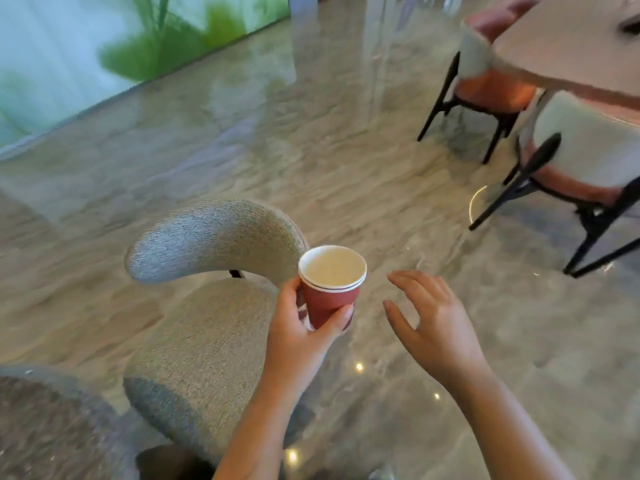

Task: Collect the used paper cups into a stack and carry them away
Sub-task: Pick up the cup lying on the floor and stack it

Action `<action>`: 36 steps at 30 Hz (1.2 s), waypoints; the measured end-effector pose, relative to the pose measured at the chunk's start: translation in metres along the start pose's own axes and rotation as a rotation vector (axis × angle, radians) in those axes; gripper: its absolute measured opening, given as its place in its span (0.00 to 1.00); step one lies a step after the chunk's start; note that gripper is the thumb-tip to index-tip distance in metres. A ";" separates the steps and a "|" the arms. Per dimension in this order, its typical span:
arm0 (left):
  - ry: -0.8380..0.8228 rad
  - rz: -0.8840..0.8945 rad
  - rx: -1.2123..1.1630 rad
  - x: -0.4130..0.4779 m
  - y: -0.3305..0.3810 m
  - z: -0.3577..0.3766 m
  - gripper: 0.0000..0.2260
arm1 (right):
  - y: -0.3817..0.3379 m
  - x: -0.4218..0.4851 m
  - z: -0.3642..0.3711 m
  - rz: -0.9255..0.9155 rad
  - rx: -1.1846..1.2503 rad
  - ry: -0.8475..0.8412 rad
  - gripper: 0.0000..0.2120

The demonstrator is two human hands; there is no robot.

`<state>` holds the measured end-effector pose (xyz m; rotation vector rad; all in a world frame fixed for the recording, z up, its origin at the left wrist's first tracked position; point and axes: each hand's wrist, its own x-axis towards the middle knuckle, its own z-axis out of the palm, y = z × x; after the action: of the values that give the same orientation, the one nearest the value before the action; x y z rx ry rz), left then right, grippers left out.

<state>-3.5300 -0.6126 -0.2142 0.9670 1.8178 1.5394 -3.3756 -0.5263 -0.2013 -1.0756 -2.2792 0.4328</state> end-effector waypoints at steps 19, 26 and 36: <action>-0.644 0.108 0.030 0.010 0.052 0.254 0.22 | 0.172 -0.080 -0.147 0.590 -0.211 0.309 0.14; -0.799 0.071 0.014 0.061 0.043 0.330 0.28 | 0.225 -0.059 -0.163 0.751 -0.275 0.368 0.14; -1.036 0.158 0.094 0.164 0.065 0.457 0.21 | 0.314 0.024 -0.187 0.931 -0.291 0.483 0.15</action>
<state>-3.2505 -0.2109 -0.2275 1.5822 1.0699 0.7416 -3.0851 -0.3033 -0.2062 -2.1073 -1.3378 0.1464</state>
